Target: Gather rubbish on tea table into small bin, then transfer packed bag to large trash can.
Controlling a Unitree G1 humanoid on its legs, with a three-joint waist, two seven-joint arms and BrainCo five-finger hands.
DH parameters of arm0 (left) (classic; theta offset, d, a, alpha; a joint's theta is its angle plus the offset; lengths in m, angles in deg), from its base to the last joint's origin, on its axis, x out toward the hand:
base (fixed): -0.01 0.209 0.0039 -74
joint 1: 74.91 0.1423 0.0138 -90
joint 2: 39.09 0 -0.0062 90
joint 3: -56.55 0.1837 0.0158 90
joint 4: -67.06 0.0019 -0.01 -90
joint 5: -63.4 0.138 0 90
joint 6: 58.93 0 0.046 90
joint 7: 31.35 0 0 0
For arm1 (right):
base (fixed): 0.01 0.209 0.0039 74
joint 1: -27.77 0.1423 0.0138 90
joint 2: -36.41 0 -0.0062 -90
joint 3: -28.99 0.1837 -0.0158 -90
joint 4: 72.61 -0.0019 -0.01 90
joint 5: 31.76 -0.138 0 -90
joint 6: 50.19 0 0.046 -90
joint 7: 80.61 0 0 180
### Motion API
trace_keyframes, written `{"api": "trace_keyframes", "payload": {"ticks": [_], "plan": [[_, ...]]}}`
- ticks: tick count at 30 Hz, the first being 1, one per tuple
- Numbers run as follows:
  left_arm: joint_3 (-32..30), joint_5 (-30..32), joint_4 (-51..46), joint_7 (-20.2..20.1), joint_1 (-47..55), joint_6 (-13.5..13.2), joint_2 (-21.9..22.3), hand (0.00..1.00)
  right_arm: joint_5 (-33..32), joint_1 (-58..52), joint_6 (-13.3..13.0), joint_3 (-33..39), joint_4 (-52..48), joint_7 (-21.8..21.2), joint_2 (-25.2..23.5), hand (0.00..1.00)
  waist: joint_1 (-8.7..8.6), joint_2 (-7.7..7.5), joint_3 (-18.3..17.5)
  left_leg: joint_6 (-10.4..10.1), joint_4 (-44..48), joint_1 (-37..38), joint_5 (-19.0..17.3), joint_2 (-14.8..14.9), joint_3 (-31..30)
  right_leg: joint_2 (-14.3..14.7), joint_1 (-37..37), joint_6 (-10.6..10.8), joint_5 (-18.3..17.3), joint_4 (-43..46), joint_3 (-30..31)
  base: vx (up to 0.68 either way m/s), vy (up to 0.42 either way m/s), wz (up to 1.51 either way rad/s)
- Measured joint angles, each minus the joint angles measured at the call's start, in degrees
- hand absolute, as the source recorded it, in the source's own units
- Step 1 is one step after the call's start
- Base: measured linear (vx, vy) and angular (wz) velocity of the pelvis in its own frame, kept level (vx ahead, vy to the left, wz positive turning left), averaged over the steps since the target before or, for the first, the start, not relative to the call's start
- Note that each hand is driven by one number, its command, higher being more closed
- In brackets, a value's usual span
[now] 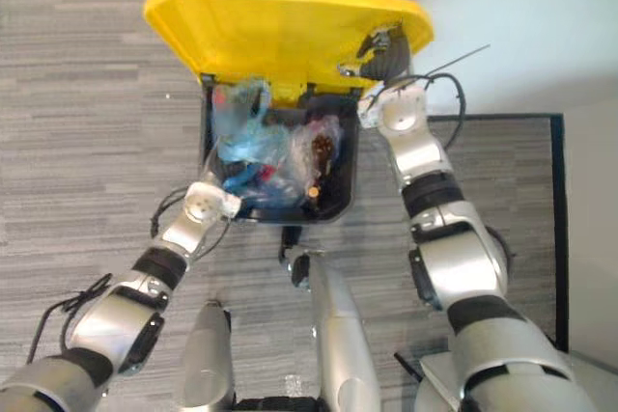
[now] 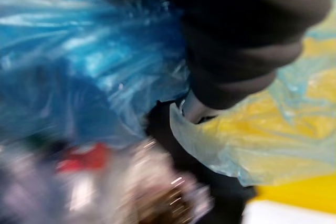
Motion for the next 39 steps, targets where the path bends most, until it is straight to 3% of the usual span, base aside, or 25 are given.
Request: {"api": "trace_keyframes", "payload": {"ticks": [7, 13, 24, 30, 35, 39], "plan": [[-3.58, 13.85, 5.22, 0.19, 0.29, 5.74, 1.48, 0.00, 0.01, 0.53, -0.24, -1.32, -0.06, 0.32, -3.69, 0.00, -0.37, -0.05, -0.01, -0.01, 0.04, -0.02, 0.00, 0.13, 0.55, 0.27, -0.40, 0.15, -0.13, -0.09, 0.36, 0.00, 0.003, -0.03], [-3.99, 19.52, 4.91, 0.22, 0.18, 7.32, 2.80, 0.00, 1.22, -0.28, -0.29, -3.45, -4.50, 0.26, -4.04, 0.00, -0.52, -0.22, -0.12, -0.03, 0.04, -1.09, 0.00, 0.18, 0.79, 0.26, -1.60, 0.78, -0.54, -0.17, 0.24, 0.00, 0.000, 0.00], [-3.26, 18.94, -2.67, 0.66, 0.52, 7.27, 3.83, 0.00, 3.42, -5.19, -0.31, -3.53, -6.10, -0.75, -3.93, 0.00, -0.72, -0.44, -0.45, -0.03, 0.07, 0.48, 0.04, 0.13, -0.67, -0.54, 1.68, 0.26, -0.23, -1.02, -1.20, -0.01, 0.021, 0.08], [-3.29, 15.06, -11.31, 1.68, 2.99, 7.00, 1.42, 0.00, 6.74, -7.58, -0.27, -3.18, -6.29, -1.35, -3.73, 0.00, -0.36, -0.52, -0.66, 0.04, -0.96, 1.34, 0.35, 0.12, -1.09, -0.69, 2.88, 0.05, -0.10, -0.93, -1.24, 0.01, 0.024, 0.04], [-3.42, 10.39, -25.61, 1.74, 10.57, 2.91, 1.67, 0.00, 8.82, -14.68, 0.35, -0.30, -7.88, -2.22, -3.26, 0.00, 0.17, -0.39, -0.91, 0.56, -2.19, 4.03, 1.05, -0.40, -2.03, -1.49, 5.84, 0.35, -0.28, -1.11, -1.31, 0.01, 0.044, 0.15], [-6.31, 7.29, -33.67, 1.70, 23.03, 0.87, 3.07, 0.00, 9.82, -22.94, 0.39, 1.47, -9.63, -2.64, -3.52, 0.00, 0.92, -0.18, -4.90, 0.88, -3.04, 4.14, 1.63, -0.79, -2.30, -2.08, 6.00, 1.01, -0.73, -1.06, -1.45, 0.01, 0.031, 0.11]]}}
